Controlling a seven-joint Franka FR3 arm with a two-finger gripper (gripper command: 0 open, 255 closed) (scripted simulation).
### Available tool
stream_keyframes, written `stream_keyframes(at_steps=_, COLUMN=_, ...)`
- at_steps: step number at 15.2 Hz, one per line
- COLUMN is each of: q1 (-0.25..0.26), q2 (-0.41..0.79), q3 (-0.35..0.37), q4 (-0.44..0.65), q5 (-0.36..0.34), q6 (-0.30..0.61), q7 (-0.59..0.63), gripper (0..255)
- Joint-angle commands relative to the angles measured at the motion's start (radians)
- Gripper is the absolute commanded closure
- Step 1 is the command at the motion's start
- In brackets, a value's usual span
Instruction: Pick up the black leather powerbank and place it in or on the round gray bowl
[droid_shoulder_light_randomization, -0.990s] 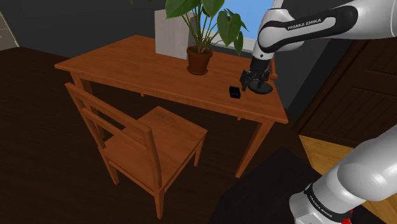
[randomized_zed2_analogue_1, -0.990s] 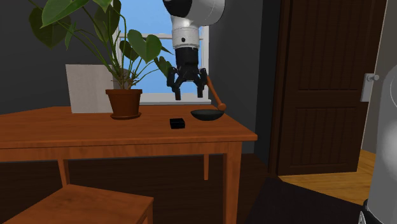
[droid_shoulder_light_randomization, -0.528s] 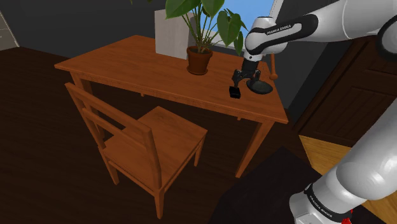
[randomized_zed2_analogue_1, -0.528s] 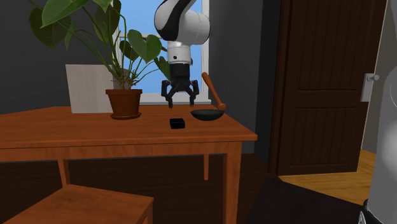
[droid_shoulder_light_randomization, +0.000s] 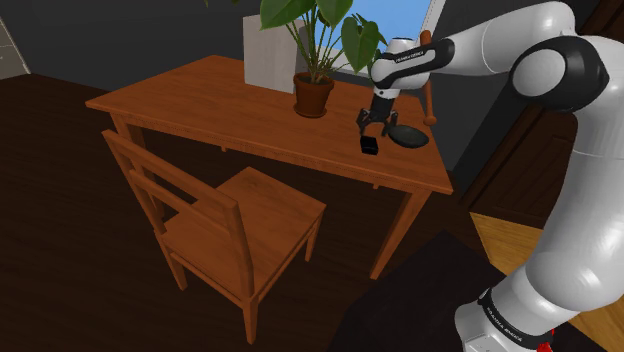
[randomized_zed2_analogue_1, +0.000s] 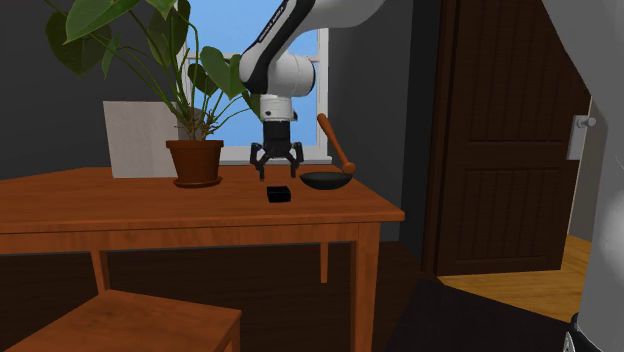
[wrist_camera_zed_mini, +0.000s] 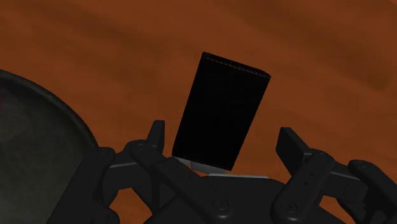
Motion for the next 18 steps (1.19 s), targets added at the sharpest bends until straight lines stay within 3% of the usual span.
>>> stream_keyframes(at_steps=1, q1=-0.004, q2=0.028, q3=-0.001, q4=0.02, q5=0.006, q6=0.01, q7=0.002, gripper=0)
stream_keyframes(at_steps=7, q1=-0.006, q2=0.064, q3=0.002, q4=-0.016, q5=0.011, q6=0.082, q7=-0.001, gripper=0)
stream_keyframes(at_steps=15, q1=-0.006, q2=0.064, q3=0.002, q4=-0.016, q5=0.011, q6=0.082, q7=-0.001, gripper=0)
stream_keyframes(at_steps=16, q1=-0.006, q2=0.064, q3=0.002, q4=-0.016, q5=0.011, q6=0.082, q7=-0.001, gripper=255)
stream_keyframes(at_steps=18, q1=-0.006, q2=0.064, q3=0.002, q4=-0.016, q5=0.011, q6=0.082, q7=-0.001, gripper=255)
